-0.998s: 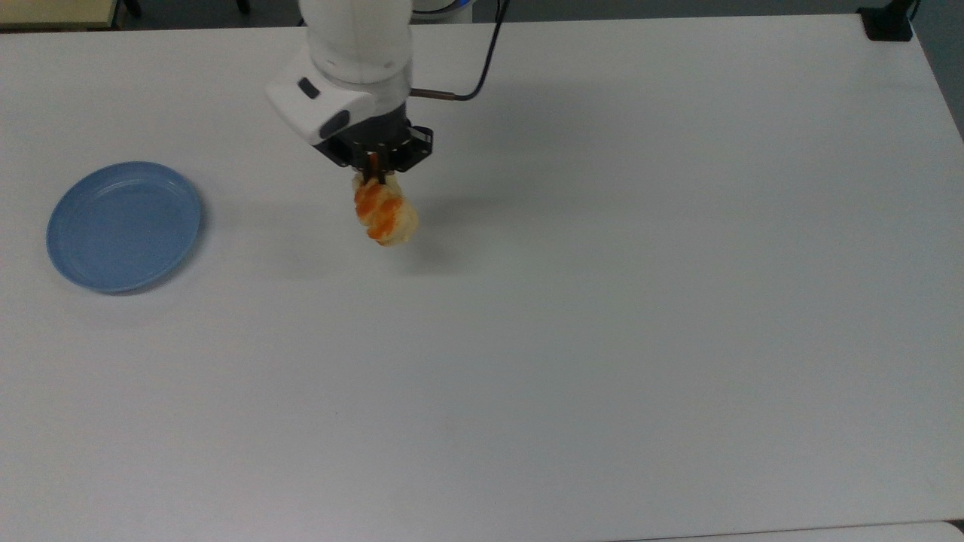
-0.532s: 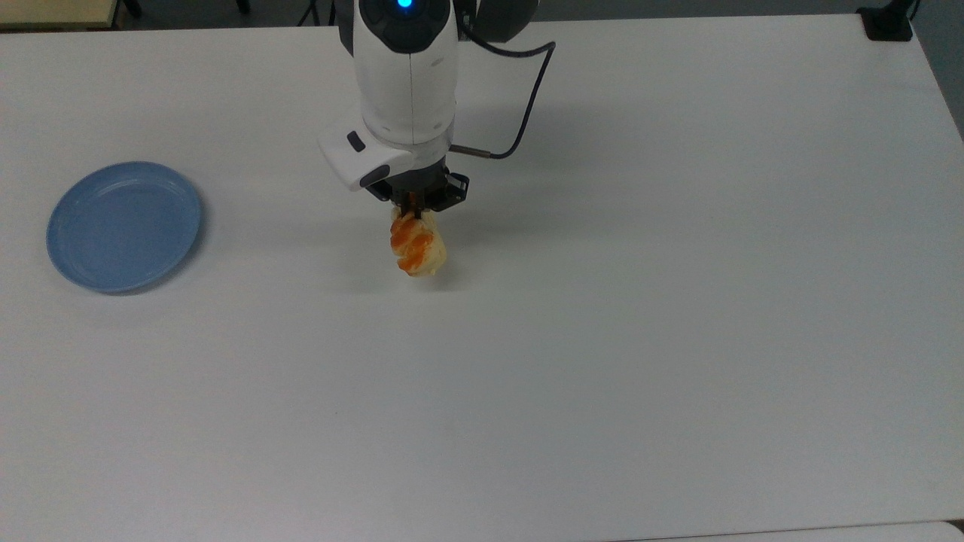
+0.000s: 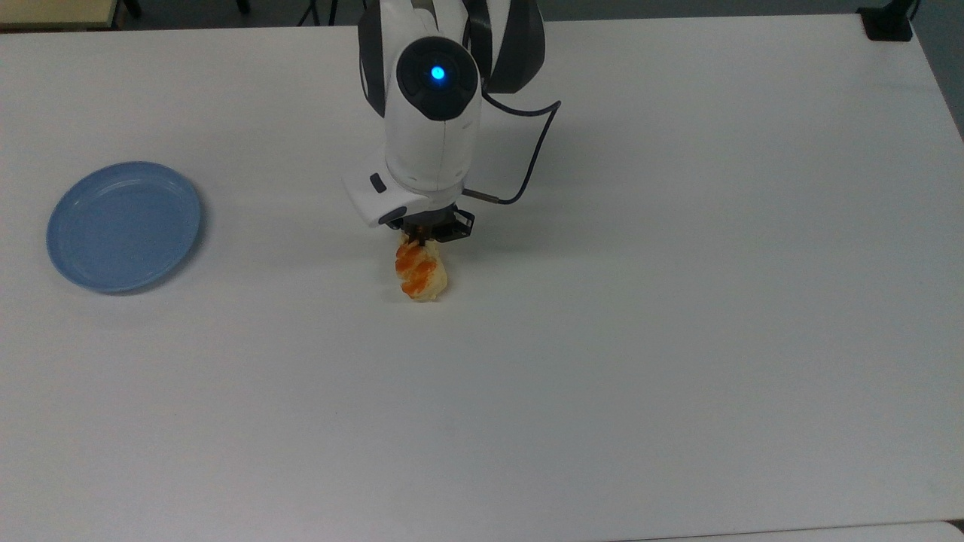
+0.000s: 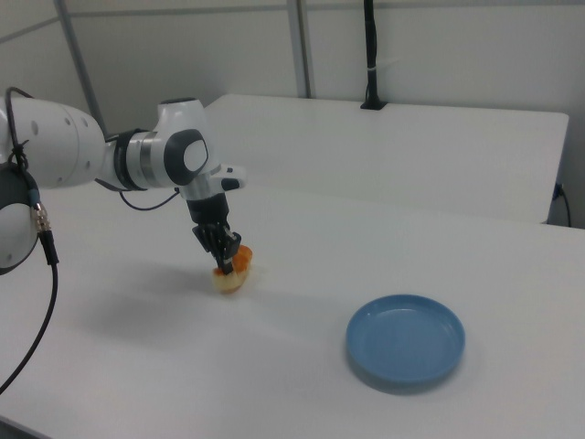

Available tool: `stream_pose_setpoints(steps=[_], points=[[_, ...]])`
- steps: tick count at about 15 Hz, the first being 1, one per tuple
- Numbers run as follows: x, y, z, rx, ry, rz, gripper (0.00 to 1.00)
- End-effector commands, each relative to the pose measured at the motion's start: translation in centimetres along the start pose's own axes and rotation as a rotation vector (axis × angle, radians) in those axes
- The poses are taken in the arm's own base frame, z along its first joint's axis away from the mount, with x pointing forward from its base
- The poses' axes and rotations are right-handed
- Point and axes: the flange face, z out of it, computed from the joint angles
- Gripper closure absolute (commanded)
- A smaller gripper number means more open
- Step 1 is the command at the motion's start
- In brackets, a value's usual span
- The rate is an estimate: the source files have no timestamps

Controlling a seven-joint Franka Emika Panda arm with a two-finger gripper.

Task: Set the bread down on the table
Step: 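Open the gripper to release the bread roll and raise it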

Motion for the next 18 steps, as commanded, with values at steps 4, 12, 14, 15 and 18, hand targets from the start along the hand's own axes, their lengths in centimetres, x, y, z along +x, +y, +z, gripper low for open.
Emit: stream_pose_setpoints(steps=[4,12,14,15,18], points=[[-0.2,-0.7,0.5,-0.040,0.021,0.004,0.00],[-2.4,4.4,-10.0,-0.065,-0.008,0.072,0.00],[-3.7,6.2,-13.5,-0.054,0.002,0.043,0.00],[-4.4,9.1,-16.3,-0.049,0.030,0.070,0.00],[-6.3,14.3,-21.3,0.053,0.060,0.056,0.00]])
